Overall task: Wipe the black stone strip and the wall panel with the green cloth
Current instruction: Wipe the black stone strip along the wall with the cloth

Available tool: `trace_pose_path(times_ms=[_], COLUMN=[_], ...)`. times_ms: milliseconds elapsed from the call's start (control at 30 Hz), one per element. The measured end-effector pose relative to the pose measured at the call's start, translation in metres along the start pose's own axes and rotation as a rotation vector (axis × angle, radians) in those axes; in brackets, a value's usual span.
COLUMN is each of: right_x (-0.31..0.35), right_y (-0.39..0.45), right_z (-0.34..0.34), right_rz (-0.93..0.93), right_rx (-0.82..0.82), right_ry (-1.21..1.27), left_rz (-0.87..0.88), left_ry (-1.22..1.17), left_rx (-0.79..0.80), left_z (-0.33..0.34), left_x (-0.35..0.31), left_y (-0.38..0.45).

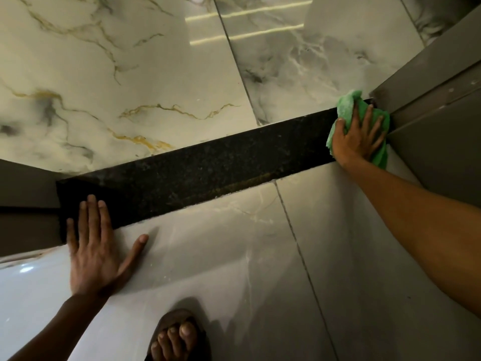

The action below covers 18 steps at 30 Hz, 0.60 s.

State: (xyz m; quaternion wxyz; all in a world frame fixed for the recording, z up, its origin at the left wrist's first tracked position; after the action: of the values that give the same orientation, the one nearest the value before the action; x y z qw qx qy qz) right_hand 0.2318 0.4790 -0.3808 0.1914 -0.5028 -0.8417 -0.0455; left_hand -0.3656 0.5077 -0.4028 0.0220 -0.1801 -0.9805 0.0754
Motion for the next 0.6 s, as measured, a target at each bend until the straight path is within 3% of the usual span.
trace_pose_path(times_ms=[267, 600], right_x=[0.025, 0.079], right_y=[-0.037, -0.125], right_z=[0.011, 0.055], right_rz=[-0.14, -0.502], right_rx=[0.053, 0.079], right_ry=[-0.036, -0.07], left_rz=[-0.004, -0.024], left_ry=[0.017, 0.017], left_rx=[-0.033, -0.058], left_z=[0.009, 0.011], left_x=[0.004, 0.004], left_y=[0.001, 0.001])
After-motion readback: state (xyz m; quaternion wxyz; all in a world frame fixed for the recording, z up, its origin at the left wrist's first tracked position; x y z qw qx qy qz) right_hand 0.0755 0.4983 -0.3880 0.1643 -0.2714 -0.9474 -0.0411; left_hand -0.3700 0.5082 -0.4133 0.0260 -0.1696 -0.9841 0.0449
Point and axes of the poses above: each hand's wrist, its own y-axis towards the middle knuckle, its own z-axis out of the palm, x = y × z, the point moved 2 cm from there along y, towards the middle knuckle, and after that the axes turned 10 degrees about y, right-handed, at the moved point
